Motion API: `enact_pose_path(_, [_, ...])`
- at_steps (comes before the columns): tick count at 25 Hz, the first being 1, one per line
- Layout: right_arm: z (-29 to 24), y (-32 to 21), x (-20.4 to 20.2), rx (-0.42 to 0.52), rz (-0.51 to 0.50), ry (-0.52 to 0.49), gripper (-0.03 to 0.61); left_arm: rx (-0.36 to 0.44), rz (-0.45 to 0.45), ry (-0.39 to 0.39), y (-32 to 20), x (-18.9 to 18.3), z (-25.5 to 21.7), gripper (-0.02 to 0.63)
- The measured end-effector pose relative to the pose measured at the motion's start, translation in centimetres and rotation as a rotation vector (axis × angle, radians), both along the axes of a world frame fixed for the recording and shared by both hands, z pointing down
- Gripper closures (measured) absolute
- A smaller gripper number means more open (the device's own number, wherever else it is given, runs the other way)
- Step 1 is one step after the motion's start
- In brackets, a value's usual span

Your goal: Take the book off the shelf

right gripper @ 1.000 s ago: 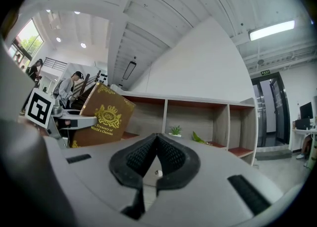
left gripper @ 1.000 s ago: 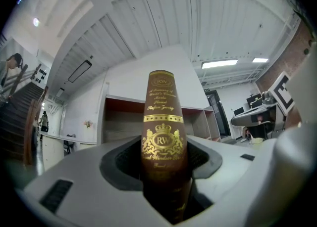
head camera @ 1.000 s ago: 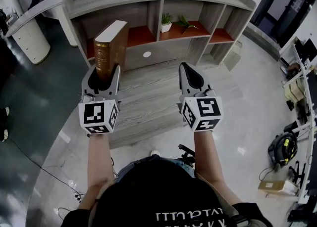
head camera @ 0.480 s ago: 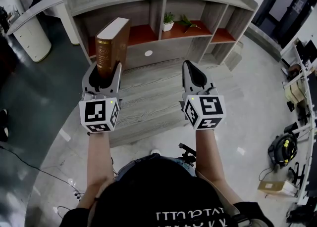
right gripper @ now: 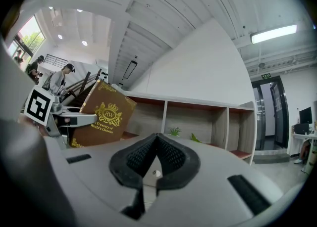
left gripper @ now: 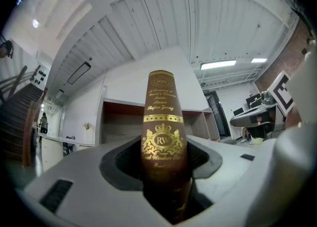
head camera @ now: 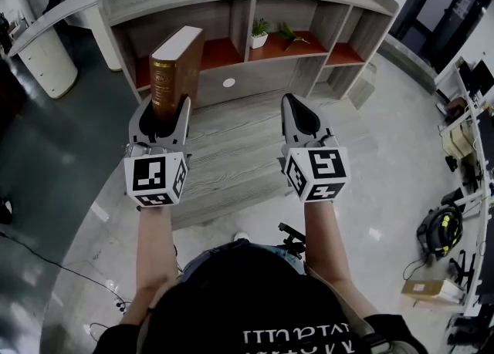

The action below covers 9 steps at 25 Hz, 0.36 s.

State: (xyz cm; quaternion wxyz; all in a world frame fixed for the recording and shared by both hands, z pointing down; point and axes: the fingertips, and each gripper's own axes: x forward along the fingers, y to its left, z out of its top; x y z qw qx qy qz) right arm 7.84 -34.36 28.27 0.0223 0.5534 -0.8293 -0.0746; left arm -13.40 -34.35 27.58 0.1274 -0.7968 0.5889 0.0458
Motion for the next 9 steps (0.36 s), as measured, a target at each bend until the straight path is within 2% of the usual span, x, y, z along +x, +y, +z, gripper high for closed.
enact_pose_path(9, [0.17, 0.31, 0.24, 0.0, 0.003, 0.004, 0.564, -0.002, 0.008, -0.004, 0.22, 0.46, 0.18, 0.385])
